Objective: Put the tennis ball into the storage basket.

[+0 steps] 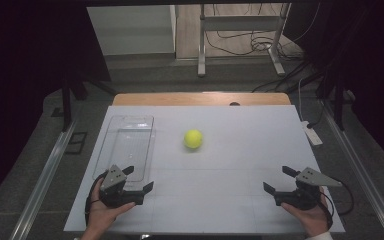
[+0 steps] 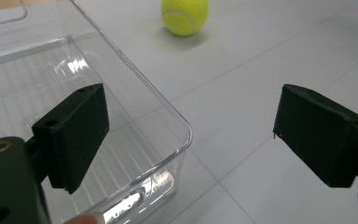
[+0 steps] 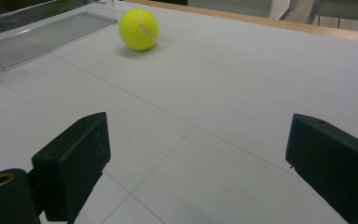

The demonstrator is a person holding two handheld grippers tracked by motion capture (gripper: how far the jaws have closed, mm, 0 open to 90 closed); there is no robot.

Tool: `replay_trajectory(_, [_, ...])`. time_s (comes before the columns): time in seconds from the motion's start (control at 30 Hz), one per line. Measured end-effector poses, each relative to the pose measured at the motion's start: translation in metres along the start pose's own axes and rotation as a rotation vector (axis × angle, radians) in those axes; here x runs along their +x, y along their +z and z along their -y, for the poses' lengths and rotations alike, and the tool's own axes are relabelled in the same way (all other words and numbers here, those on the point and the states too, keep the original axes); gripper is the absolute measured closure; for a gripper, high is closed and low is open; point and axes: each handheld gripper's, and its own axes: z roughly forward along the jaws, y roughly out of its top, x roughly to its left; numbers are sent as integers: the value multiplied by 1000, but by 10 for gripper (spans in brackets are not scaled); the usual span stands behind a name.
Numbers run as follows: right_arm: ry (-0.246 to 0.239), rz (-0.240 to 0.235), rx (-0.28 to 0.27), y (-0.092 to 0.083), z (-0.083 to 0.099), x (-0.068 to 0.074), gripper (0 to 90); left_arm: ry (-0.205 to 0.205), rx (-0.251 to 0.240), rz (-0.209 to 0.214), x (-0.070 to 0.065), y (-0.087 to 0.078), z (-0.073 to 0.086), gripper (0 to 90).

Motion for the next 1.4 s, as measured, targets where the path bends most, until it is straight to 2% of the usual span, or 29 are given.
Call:
replay_trajectory(0.27, [-17, -10, 9, 4, -1, 3, 75, -4, 10, -14, 0, 0, 2, 110])
replay_trajectory(0.5, [-14, -10, 13, 3, -1, 2, 77, -1, 10, -18, -2, 0, 1, 110])
replay_trajectory(0.6, [-3, -16, 11, 2, 0, 1, 78, 0, 10, -15, -3, 0, 1, 109])
replay_trajectory(1.4, [-10, -10, 17, 3, 0, 3, 86, 13, 15, 1, -4, 0, -3, 104])
